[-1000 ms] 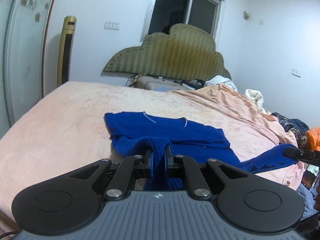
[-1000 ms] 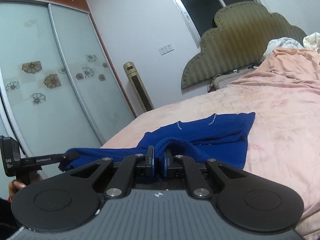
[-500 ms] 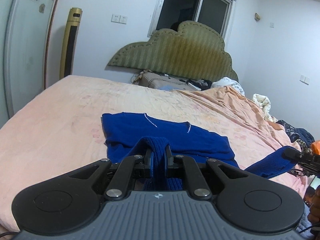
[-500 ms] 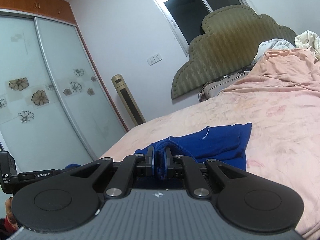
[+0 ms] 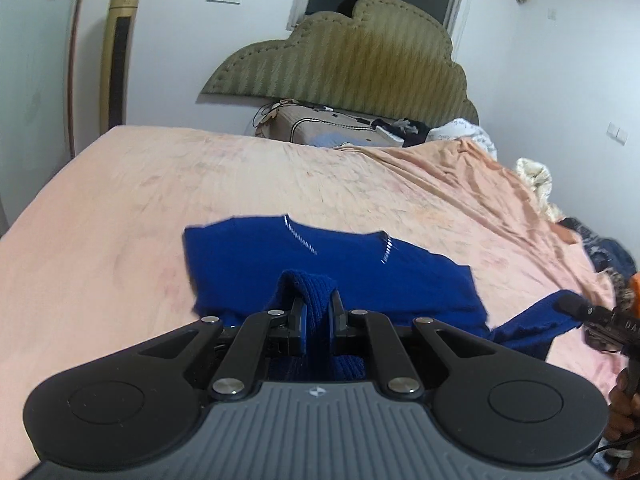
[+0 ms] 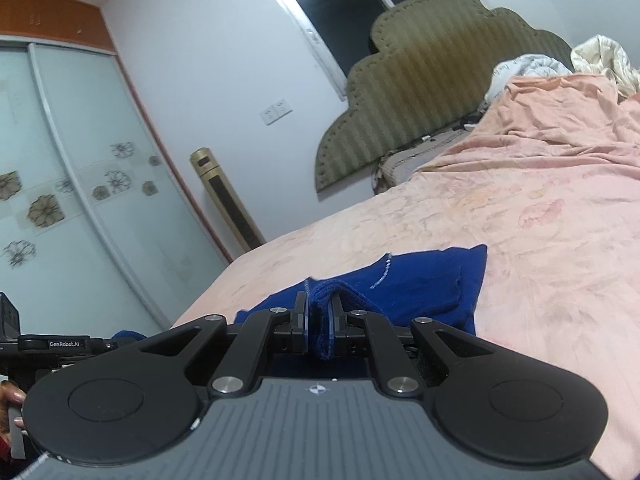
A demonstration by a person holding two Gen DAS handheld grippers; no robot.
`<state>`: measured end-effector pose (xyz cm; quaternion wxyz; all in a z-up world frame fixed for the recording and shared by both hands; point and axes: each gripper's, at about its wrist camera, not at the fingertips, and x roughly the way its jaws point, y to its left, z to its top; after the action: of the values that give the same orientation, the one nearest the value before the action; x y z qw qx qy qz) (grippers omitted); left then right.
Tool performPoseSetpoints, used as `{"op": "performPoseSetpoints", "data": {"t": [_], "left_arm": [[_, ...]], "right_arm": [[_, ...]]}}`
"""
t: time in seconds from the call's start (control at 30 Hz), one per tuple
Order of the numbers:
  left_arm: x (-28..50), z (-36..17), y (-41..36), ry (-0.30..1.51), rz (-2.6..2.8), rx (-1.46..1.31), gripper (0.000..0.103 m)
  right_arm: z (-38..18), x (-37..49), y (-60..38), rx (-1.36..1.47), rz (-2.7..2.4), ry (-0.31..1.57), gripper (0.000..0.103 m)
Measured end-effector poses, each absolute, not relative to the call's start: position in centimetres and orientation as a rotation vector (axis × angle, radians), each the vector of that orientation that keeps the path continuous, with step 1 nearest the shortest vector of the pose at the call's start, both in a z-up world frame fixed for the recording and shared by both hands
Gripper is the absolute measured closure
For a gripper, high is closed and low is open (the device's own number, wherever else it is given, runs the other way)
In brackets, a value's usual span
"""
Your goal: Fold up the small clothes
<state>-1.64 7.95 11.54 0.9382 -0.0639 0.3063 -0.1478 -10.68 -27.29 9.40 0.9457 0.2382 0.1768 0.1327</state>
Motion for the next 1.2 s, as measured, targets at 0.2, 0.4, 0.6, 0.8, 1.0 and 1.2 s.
{"op": "performPoseSetpoints", "data": {"t": [0.2, 0.4, 0.6, 0.8, 1.0, 1.2], "left_arm": [[6.2, 10.3, 5.4, 0.648, -0.255, -0.069, 0.094], [14.0, 7.4, 3.0, 0.691, -0.182, 0.037, 0.093], [20.3, 3.2, 1.9, 0.803, -0.155, 0.064, 0.088], [21.6, 3.3, 4.8, 0.823, -0.108, 0.0, 0.048], [17.2, 4.9, 10.5, 0.721, -0.038, -0.029, 0.024], [14.4, 3.7, 11.0, 0.736, -0.07, 0.046, 0.024]], "right_arm": [[7.9, -3.1, -28.4, 0.504, 0.202, 0.391, 0.091], [6.5, 4.2, -28.9, 0.516, 0.148, 0.425, 0.091], [3.7, 11.7, -29.0, 0.539, 0.098, 0.527, 0.087], [0.9, 16.3, -28.9, 0.538, 0.011, 0.613, 0.061], [2.4, 12.7, -30.7, 0.53, -0.043, 0.518, 0.044], [2.3, 11.1, -29.0, 0.354, 0.056, 0.575, 0.036]]}}
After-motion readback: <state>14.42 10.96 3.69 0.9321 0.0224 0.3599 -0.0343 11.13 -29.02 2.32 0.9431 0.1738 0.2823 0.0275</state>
